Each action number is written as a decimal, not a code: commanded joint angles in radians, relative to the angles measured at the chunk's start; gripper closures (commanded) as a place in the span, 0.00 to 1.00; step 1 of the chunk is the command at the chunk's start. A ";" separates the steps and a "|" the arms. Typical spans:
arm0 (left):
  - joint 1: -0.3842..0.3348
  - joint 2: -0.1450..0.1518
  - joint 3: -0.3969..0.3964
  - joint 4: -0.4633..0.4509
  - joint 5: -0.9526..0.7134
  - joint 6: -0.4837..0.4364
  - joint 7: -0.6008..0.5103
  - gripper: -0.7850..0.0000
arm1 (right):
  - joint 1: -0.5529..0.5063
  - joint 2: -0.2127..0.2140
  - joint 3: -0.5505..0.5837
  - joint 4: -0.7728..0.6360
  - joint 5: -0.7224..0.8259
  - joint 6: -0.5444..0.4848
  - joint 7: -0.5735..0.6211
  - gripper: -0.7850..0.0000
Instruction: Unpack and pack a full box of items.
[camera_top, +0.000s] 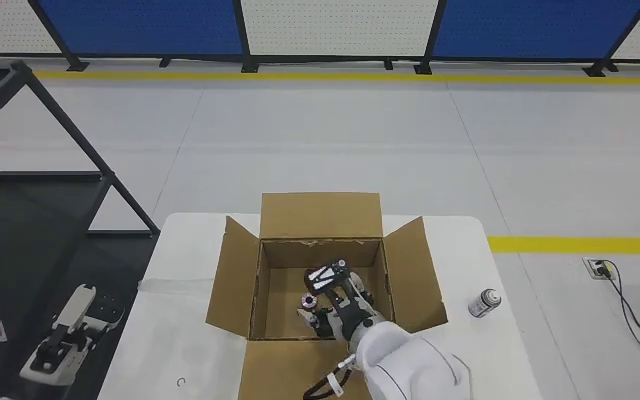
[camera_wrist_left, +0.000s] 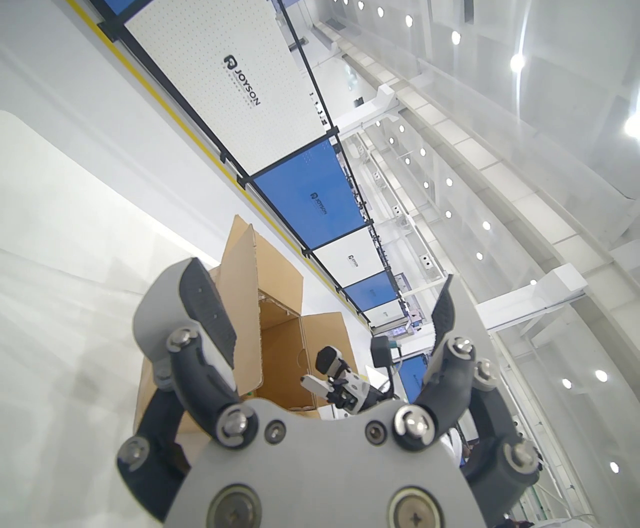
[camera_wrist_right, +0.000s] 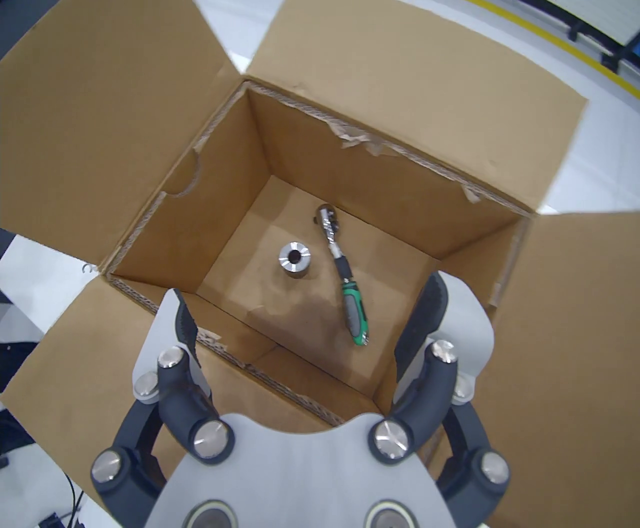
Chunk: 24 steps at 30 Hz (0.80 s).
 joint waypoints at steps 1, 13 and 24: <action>-0.002 0.001 0.004 -0.004 0.004 -0.005 -0.012 0.00 | 0.093 -0.024 -0.049 0.117 0.049 0.000 0.006 0.00; 0.003 0.001 -0.036 0.008 -0.082 -0.003 -0.007 0.00 | 0.430 -0.166 -0.227 0.731 0.280 -0.022 0.018 0.00; 0.004 0.004 -0.051 0.013 -0.099 0.003 -0.026 0.00 | 0.498 -0.234 -0.267 0.950 0.344 -0.023 0.011 0.55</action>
